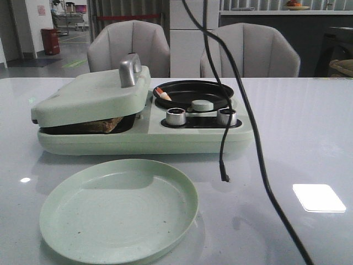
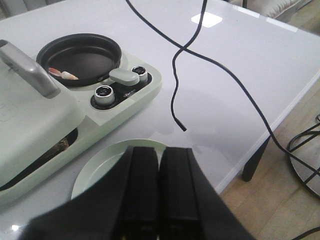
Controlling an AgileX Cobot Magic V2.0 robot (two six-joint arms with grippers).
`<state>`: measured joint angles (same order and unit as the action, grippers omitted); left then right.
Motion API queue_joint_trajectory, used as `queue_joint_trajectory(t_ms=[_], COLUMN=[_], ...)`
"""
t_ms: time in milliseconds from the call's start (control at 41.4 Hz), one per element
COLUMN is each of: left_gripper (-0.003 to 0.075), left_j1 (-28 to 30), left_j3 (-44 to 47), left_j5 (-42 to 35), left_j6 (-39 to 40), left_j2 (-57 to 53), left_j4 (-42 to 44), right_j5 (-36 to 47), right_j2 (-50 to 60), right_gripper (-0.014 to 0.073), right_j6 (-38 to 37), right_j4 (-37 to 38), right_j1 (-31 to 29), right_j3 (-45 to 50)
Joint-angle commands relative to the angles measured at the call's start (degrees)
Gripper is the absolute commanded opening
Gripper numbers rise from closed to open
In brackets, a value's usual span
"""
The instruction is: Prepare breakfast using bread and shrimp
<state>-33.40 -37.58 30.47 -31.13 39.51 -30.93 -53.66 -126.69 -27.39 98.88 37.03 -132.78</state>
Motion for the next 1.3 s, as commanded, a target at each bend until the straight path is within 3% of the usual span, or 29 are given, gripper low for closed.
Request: queue_joint_trajectory(t_ms=[0,121,217,362,580,700,894,1014,1280], left_gripper=[0.0098,0.0098,0.0098,0.0098,0.0098,0.0098,0.0098,0.0098,0.0098], left_j1=[-0.4,-0.4,-0.4,-0.4,-0.4,-0.4,-0.4,-0.4,-0.4], left_j3=[-1.8,-1.8,-1.8,-1.9,-1.9,-1.9,-1.9,-1.9,-1.9], left_j5=[-4.8,-4.8,-5.4,-5.7,-6.7,-6.7,-6.7,-6.7,-6.1], left_j6=[0.1,0.1,0.1,0.1,0.1,0.1,0.1,0.1,0.1], left_j2=[-0.1,-0.1,-0.1,-0.1,-0.1,-0.1,-0.1,-0.1,-0.1], left_j4=[-1.6,-1.6,-2.0,-2.5,-4.0,-4.0,-4.0,-4.0,-4.0], right_j5=[0.7,-1.3,0.8,-1.5,2.5,0.8,-1.6,-4.2,-11.3], right_j2=[3.6,3.3,3.4,2.8,2.6,2.9,2.6,3.7,10.1], right_gripper=[0.0045,0.0045,0.0045,0.0045,0.0045,0.0045,0.0045,0.0043,0.0043], right_j6=[1.3,-1.2,1.4,-4.9,-1.0,-1.1,-1.9,-1.9,12.9], right_j4=[4.9,4.9,4.9,4.9,4.9,4.9,3.0,-5.0,-36.0], right_j1=[-1.0,-1.1,-1.5,-1.8,-2.4,-2.4,-2.7,-2.7,-4.8], right_j3=[-1.5,-1.4,-1.7,-1.8,-3.7,-8.3,-7.8,-7.8,-7.8])
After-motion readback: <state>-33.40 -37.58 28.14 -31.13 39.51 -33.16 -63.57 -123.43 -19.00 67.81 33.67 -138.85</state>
